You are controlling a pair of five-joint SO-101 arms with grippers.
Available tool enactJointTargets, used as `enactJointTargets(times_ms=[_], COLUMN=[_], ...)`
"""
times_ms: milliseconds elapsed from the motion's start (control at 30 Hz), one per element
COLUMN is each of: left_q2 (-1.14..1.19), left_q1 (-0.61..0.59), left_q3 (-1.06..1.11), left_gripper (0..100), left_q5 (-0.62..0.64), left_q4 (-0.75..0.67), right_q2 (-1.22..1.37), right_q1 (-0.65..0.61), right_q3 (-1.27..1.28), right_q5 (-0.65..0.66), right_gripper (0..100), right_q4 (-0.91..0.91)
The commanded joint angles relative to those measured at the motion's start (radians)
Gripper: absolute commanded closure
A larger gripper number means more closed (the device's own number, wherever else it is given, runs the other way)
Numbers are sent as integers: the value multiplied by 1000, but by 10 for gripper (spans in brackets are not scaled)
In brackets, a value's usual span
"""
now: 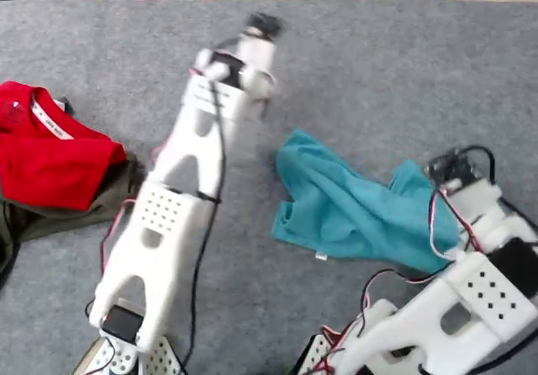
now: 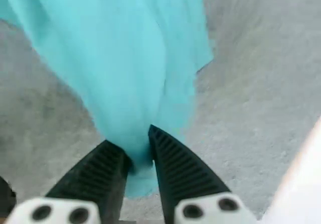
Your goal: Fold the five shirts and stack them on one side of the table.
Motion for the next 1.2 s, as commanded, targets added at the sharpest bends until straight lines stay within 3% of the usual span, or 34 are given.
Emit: enactJointTargets(times_ms=[0,100,300,467,567,633,700,933,1167], left_q2=[-170,-296,-606,-620,-597,-566,-523,-333,-69], left_q1=[-64,-58,84,177,196,191,189,272,275], left_q3=[-21,114,552,865,972,987,980,779,591], left_gripper=[972,972,971,955,827,732,698,753,755], left_q5=[-9,-9,-11,15,173,288,365,430,431], left_q4=[17,17,-2,-296,-459,-548,-638,-723,-720], right_q2=[-16,-16,-16,-18,-18,-18,-18,-18,-18], right_q1=[-75,-110,-127,-5,60,92,127,210,221], right_q3=[-205,-285,-318,-248,-137,-51,41,300,341], right_q5=[-161,-221,-192,-58,14,18,21,25,25], right_gripper=[984,984,984,984,984,984,984,984,984], right_q4=[17,8,8,15,8,-40,-107,-295,-319])
